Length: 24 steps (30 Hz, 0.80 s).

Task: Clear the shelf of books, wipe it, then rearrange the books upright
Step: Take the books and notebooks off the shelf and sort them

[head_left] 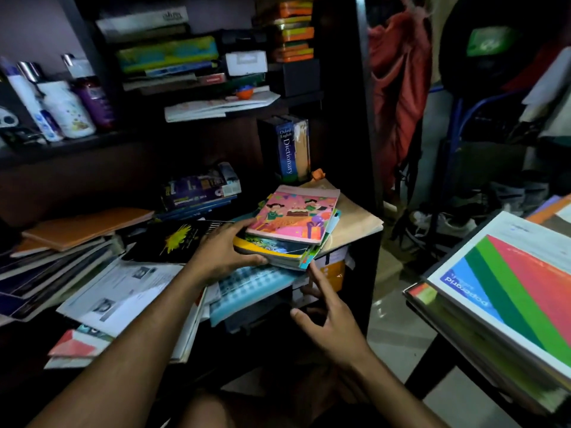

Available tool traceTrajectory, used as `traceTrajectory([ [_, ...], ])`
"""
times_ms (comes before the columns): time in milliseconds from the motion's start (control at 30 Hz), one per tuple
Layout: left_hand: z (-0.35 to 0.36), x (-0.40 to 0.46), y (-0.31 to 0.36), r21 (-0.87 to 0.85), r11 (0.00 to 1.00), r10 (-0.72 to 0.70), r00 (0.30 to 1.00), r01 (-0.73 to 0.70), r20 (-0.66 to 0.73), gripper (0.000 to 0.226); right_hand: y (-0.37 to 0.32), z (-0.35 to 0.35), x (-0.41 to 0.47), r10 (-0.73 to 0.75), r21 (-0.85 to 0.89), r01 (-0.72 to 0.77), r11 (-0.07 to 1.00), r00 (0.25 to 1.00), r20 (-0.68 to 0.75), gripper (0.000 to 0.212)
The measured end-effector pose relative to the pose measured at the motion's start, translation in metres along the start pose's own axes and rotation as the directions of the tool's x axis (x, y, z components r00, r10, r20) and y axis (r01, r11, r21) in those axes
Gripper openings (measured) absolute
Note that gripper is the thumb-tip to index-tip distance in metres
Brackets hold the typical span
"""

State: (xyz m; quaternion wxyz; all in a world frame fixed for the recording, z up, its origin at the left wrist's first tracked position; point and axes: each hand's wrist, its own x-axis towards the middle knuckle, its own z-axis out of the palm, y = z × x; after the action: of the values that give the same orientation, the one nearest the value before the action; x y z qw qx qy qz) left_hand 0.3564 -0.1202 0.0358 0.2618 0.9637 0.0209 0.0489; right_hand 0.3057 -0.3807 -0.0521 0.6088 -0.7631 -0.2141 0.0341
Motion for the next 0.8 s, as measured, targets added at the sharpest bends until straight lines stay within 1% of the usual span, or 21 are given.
traceTrajectory([
  [67, 0.002, 0.000, -0.001, -0.081, 0.997, -0.009, 0.998, 0.004, -0.059, 0.096, -0.003, -0.002, 0.000, -0.005, -0.008, 0.005, 1.000, 1.000, 0.030, 0.089],
  [133, 0.003, -0.002, 0.000, -0.091, 0.995, -0.038, 0.995, 0.030, -0.087, 0.088, -0.006, -0.004, -0.001, -0.017, -0.015, 0.017, 1.000, 0.999, 0.028, 0.089],
  [167, 0.003, -0.003, 0.001, -0.087, 0.996, -0.037, 0.994, 0.028, -0.104, 0.082, -0.007, -0.005, -0.002, -0.024, -0.015, 0.024, 1.000, 1.000, 0.019, 0.088],
  [233, 0.001, -0.004, 0.001, -0.129, 0.991, -0.036, 0.985, 0.015, -0.168, 0.069, -0.007, -0.005, -0.002, -0.036, -0.012, 0.036, 0.999, 0.999, -0.006, 0.085],
  [267, 0.000, -0.004, 0.002, -0.184, 0.983, -0.049, 0.977, 0.010, -0.207, 0.072, -0.007, -0.005, -0.003, -0.036, -0.003, 0.036, 0.999, 0.999, -0.013, 0.083],
  [300, -0.003, -0.005, 0.002, -0.249, 0.968, -0.076, 0.970, 0.017, -0.231, 0.080, -0.008, -0.005, -0.003, -0.037, 0.000, 0.037, 0.999, 0.999, -0.016, 0.082],
  [333, -0.005, -0.006, 0.001, -0.315, 0.948, -0.113, 0.966, 0.035, -0.233, 0.083, -0.009, -0.004, -0.003, -0.037, 0.006, 0.037, 0.999, 0.999, -0.018, 0.081],
  [400, -0.006, -0.007, 0.000, -0.392, 0.920, -0.117, 0.971, 0.026, -0.210, 0.064, -0.008, -0.003, -0.002, -0.037, 0.027, 0.038, 0.999, 0.999, -0.021, 0.080],
  [467, -0.002, -0.007, -0.001, -0.326, 0.945, -0.066, 0.983, 0.006, -0.174, 0.041, -0.009, -0.003, -0.002, -0.033, 0.035, 0.033, 0.999, 0.999, -0.016, 0.081],
  [500, 0.000, -0.008, 0.000, -0.274, 0.962, -0.060, 0.988, 0.018, -0.144, 0.039, -0.008, -0.004, -0.001, -0.033, 0.027, 0.034, 0.999, 0.999, -0.011, 0.082],
  [567, 0.002, -0.007, -0.001, -0.160, 0.986, -0.060, 0.990, 0.039, -0.125, 0.052, -0.008, -0.005, -0.001, -0.032, 0.023, 0.031, 0.999, 0.999, 0.010, 0.082],
  [633, 0.002, -0.007, 0.000, -0.071, 0.997, -0.024, 0.991, 0.014, -0.134, 0.057, -0.006, -0.006, 0.000, -0.044, 0.034, 0.043, 0.999, 0.999, 0.030, 0.083],
  [733, -0.001, -0.008, -0.001, -0.064, 0.998, -0.012, 0.990, 0.003, -0.143, 0.053, -0.009, -0.006, 0.004, -0.049, 0.057, 0.044, 0.997, 0.994, 0.095, 0.083],
  [767, -0.001, -0.009, 0.002, -0.066, 0.998, -0.017, 0.990, 0.008, -0.137, 0.052, -0.012, -0.006, 0.002, -0.050, 0.031, 0.047, 0.998, 0.995, 0.088, 0.081],
  [800, -0.002, -0.011, 0.003, -0.078, 0.997, -0.033, 0.990, 0.023, -0.135, 0.050, -0.018, -0.003, 0.003, -0.078, -0.075, 0.079, 0.994, 0.997, 0.011, 0.076],
])
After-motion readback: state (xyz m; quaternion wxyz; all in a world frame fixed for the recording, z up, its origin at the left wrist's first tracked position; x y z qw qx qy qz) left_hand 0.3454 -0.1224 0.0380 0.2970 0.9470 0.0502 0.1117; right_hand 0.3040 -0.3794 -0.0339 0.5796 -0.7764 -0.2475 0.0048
